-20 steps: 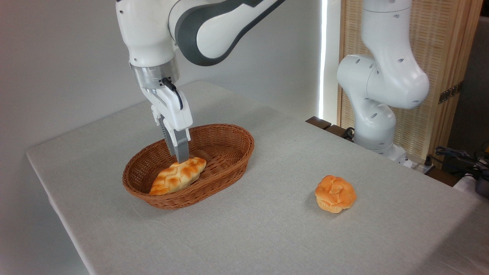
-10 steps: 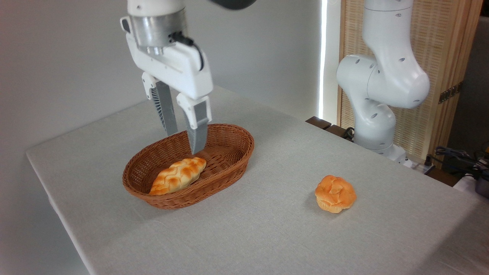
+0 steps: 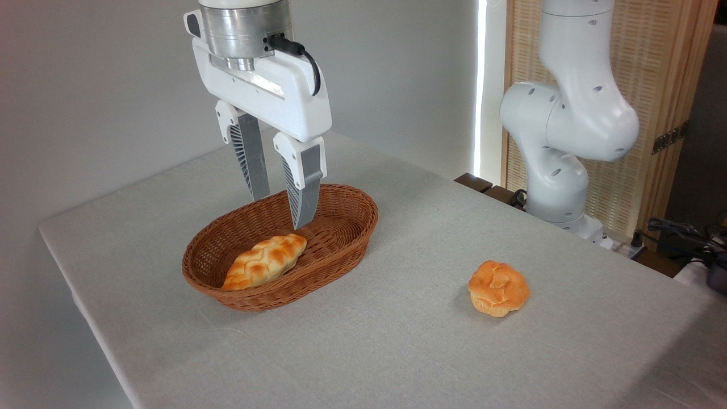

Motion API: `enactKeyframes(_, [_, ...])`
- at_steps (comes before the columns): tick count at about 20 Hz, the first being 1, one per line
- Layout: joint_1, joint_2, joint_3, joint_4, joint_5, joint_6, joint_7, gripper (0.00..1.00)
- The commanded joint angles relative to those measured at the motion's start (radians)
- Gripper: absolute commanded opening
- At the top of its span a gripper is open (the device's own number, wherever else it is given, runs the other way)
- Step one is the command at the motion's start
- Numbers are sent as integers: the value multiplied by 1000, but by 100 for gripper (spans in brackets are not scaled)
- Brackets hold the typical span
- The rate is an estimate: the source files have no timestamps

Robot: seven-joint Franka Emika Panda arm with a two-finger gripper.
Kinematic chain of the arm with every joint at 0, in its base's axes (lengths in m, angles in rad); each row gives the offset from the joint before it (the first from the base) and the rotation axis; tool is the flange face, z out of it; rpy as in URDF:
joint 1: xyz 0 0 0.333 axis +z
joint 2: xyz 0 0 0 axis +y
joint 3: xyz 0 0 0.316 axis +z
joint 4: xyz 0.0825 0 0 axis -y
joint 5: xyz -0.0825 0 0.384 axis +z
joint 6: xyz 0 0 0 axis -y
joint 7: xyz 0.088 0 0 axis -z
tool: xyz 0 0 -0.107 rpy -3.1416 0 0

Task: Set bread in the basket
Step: 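Open the gripper to release the loaf and raise it away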

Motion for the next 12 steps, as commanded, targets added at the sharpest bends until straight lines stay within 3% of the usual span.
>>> enactKeyframes(1, [13, -5, -9, 8, -23, -32, 1, 100])
enactKeyframes(5, [13, -5, -18, 10, 5, -61, 3, 100])
enactKeyframes(7, [13, -5, -22, 10, 54, -63, 1, 100])
enactKeyframes(12, [13, -6, -26, 10, 54, -61, -1, 100])
